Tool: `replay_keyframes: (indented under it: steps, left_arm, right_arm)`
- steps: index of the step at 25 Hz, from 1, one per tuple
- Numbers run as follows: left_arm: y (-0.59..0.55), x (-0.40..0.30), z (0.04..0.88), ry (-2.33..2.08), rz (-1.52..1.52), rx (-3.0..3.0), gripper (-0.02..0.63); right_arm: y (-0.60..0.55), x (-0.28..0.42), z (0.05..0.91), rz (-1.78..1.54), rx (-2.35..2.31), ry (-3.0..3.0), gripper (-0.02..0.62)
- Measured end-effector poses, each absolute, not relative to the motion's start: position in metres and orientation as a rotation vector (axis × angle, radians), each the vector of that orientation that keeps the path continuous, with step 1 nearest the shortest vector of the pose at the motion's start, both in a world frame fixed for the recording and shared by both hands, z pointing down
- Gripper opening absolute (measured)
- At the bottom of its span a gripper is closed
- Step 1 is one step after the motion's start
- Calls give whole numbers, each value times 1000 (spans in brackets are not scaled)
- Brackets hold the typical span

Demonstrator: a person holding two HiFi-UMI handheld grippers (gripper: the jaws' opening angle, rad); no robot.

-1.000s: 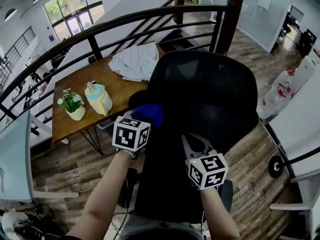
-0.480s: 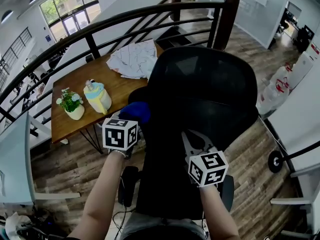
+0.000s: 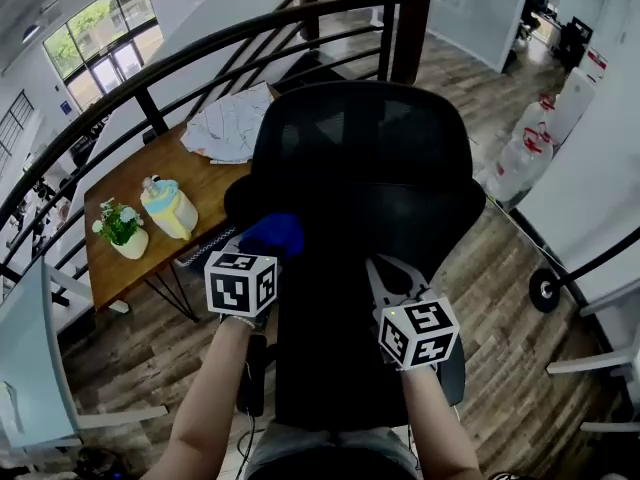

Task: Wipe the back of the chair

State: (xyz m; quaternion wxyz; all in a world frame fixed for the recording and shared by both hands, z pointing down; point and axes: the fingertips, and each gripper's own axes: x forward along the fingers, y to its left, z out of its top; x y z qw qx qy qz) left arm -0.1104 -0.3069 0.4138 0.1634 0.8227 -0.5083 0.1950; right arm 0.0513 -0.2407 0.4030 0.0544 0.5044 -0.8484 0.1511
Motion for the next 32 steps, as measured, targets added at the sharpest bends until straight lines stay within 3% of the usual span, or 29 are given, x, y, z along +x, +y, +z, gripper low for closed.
replay_keyframes:
  steps: [20,32]
  left_arm:
    - [-274,134,449,-893,695,2611,120]
    - [-280,241,480,-715,748,2629,119]
  right_arm:
    - [-175,220,419,533,1995,-2300,29]
    - [-184,275,443,598,2052,-2240,29]
